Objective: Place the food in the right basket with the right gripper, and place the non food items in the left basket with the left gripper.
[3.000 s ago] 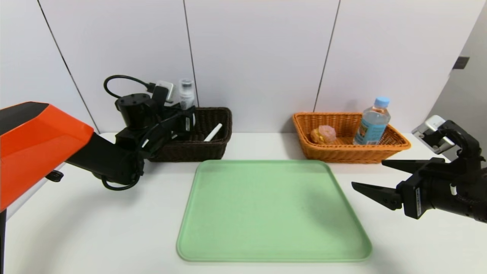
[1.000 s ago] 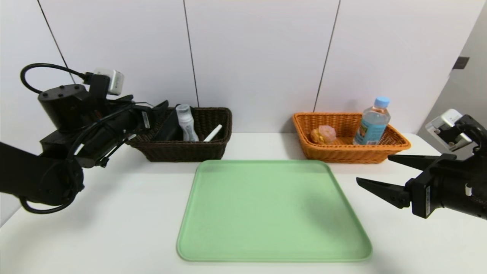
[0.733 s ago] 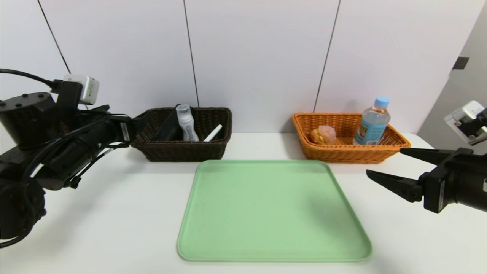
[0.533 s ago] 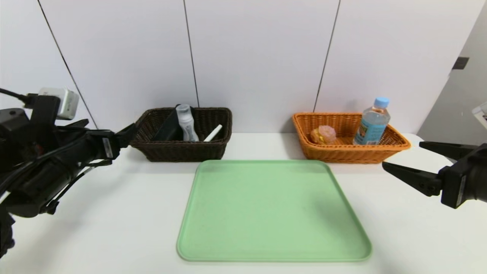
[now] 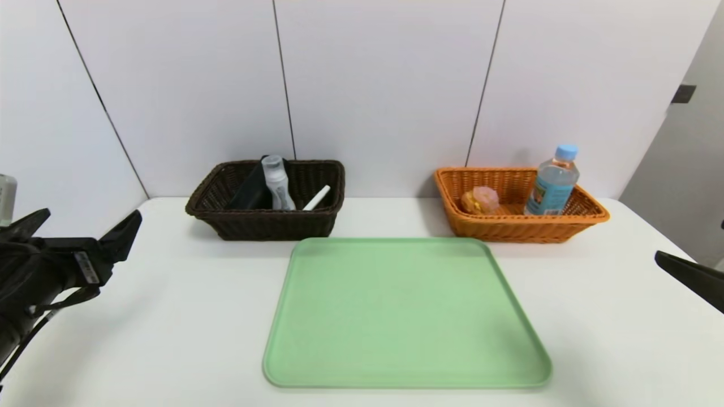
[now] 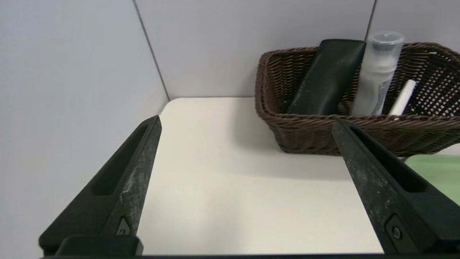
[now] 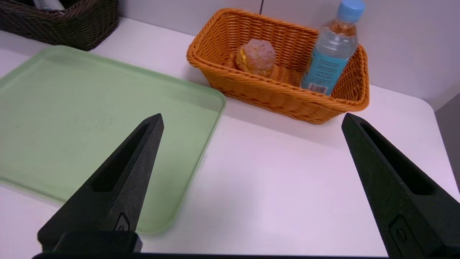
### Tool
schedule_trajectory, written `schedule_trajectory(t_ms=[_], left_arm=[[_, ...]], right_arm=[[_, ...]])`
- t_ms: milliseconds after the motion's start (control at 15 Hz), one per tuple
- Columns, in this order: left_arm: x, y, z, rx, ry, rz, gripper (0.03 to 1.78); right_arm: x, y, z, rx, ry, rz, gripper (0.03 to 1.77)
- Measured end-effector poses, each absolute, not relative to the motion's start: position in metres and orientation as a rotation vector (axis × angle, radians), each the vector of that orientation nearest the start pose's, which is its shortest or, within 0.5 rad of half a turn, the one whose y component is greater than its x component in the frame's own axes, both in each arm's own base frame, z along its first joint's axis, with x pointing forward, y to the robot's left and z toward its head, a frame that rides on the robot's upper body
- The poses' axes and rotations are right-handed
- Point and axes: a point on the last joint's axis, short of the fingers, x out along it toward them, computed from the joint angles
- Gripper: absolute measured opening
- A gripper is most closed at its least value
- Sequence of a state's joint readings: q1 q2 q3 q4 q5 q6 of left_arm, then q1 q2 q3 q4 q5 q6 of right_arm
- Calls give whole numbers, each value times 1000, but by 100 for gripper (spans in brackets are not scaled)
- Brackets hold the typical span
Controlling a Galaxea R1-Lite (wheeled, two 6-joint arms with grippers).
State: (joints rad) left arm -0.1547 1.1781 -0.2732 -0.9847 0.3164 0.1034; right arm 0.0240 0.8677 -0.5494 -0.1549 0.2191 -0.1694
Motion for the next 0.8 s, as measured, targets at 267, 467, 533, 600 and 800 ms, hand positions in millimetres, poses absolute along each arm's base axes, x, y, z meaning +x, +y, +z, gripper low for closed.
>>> schedule_trajectory(t_ms=[267,467,533,600,800], left_arm=[[113,-6,170,99,-51,196,169],[86,0,155,99,-53,222,169],[79,2,153,96,-59,235,169],[72,3,152,93,-65,247,169],[54,6,149,83,-92,262,169]], right_arm=[[53,6,218,-141,165,290,171],[26,6,207,-136,161,305,171],[19,6,203,-137,155,301,171],[11,7,199,-138,154,297,171],[-10,7,183,-133,179,291,171]])
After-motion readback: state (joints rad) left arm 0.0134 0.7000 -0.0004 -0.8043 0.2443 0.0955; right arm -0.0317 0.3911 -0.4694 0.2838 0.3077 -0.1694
